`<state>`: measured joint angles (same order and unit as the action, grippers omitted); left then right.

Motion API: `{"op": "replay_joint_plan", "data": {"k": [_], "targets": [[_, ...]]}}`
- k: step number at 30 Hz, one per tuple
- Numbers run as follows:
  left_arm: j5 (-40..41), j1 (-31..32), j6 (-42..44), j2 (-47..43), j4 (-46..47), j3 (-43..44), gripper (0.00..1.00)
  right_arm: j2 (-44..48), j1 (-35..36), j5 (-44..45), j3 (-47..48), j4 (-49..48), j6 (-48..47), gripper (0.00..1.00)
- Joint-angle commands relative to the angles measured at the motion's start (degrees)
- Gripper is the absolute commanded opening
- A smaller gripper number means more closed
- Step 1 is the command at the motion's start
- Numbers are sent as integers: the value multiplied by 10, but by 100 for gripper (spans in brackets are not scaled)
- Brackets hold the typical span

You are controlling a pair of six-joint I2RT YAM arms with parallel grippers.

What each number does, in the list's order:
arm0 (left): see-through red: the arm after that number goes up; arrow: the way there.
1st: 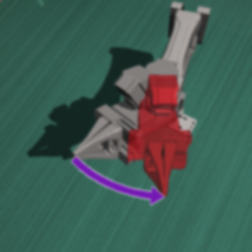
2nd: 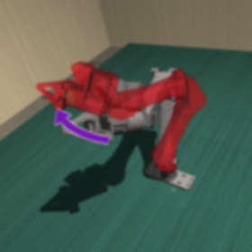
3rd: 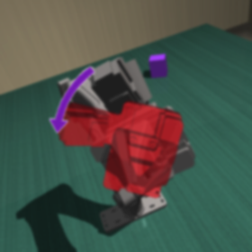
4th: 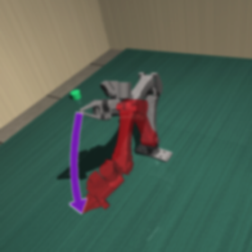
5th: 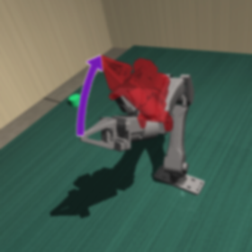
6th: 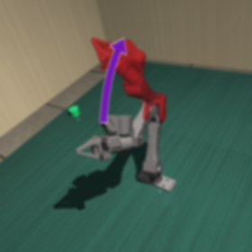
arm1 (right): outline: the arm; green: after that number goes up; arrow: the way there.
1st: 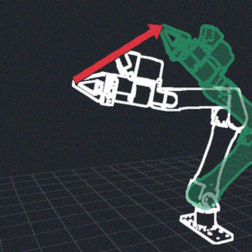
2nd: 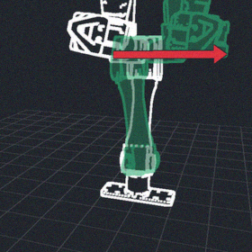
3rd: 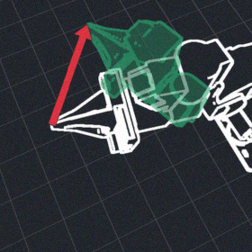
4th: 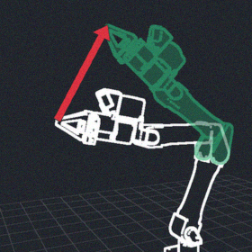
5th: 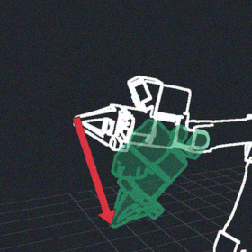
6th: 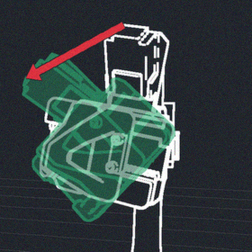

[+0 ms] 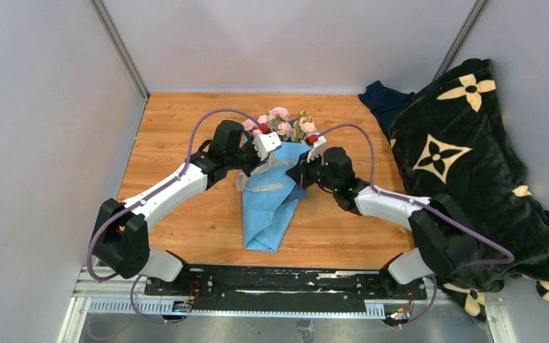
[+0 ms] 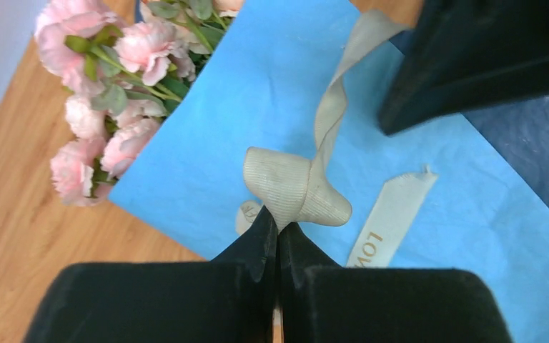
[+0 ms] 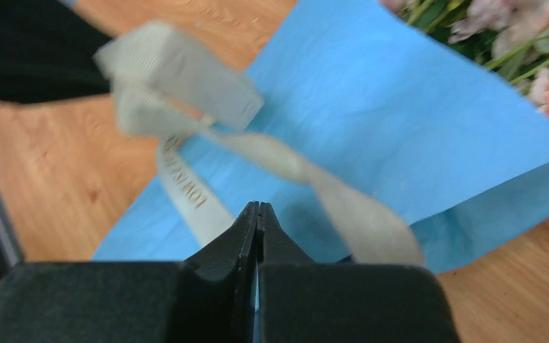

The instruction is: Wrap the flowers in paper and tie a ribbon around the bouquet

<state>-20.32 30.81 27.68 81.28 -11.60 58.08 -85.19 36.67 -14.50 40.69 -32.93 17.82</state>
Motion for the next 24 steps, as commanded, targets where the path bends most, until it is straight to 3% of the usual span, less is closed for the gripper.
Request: {"op": "replay_joint_plan", "data": {"k": [1, 4, 9, 14, 24], "targets": [[15, -4, 24, -6, 44, 2, 0, 45, -11, -101, -27, 80, -40, 0], [-4, -3, 18, -6, 40, 3, 0, 48, -9, -97, -23, 84, -45, 1], [-19, 3, -3, -4, 37, 4, 0, 0, 42, -47, -26, -89, -13, 24], [-24, 5, -11, 0, 39, 8, 0, -52, 62, 79, -21, -210, 17, 37], [-33, 5, -21, 7, 37, 11, 0, -168, 62, 171, 9, -355, 68, 41]]}}
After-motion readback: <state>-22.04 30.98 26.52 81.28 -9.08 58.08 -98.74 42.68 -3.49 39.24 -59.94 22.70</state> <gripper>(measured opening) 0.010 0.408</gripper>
